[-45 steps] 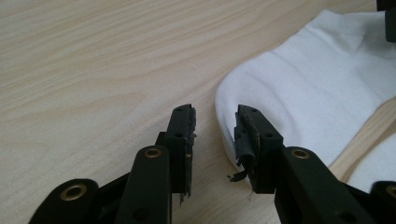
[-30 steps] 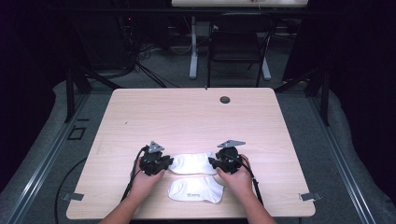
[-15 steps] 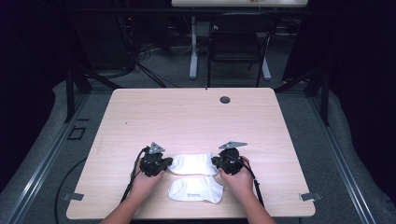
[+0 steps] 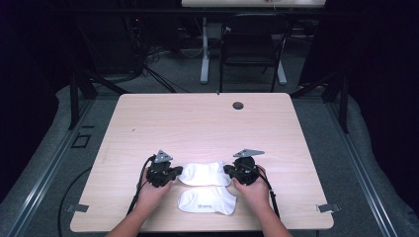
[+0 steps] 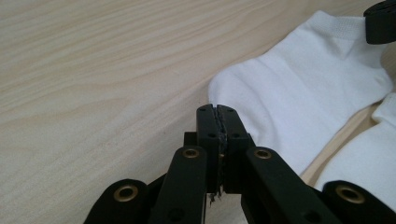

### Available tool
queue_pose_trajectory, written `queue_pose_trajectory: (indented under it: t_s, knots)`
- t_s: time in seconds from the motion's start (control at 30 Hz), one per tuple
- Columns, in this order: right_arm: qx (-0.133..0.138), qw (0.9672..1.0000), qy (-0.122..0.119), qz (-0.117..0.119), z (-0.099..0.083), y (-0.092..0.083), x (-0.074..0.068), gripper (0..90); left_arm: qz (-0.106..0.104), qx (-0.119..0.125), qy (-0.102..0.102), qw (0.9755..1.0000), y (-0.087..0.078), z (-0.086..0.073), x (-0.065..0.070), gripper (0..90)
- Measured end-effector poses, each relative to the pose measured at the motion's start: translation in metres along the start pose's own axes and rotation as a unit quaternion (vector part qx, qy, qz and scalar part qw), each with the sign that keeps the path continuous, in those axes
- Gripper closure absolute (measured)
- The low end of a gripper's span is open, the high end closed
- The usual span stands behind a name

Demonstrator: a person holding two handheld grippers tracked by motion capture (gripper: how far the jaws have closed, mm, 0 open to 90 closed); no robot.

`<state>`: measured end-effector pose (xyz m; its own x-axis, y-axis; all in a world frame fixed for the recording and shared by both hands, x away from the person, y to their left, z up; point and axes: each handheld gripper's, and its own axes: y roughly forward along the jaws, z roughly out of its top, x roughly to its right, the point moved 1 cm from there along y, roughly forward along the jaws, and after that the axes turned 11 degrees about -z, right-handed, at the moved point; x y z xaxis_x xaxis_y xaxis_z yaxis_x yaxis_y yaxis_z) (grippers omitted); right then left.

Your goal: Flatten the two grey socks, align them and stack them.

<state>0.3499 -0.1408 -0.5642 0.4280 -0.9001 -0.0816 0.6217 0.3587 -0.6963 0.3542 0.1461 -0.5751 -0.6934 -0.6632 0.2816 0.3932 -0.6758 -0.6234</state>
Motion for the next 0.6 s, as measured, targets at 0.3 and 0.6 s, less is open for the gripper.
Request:
queue_pose_trajectory:
  t_s: [0.3, 0.6]
  knots:
    - [0.026, 0.9996, 0.002, 0.008, 0.007, -0.015, -0.003, 86.1, -0.01, 0.021, -0.008, 0.9997, -0.01, 0.004, 0.004, 89.5]
    - [0.029, 0.9994, 0.001, 0.018, 0.008, -0.031, -0.004, 86.0, -0.016, 0.02, 0.007, 0.9996, -0.022, 0.005, 0.013, 89.5]
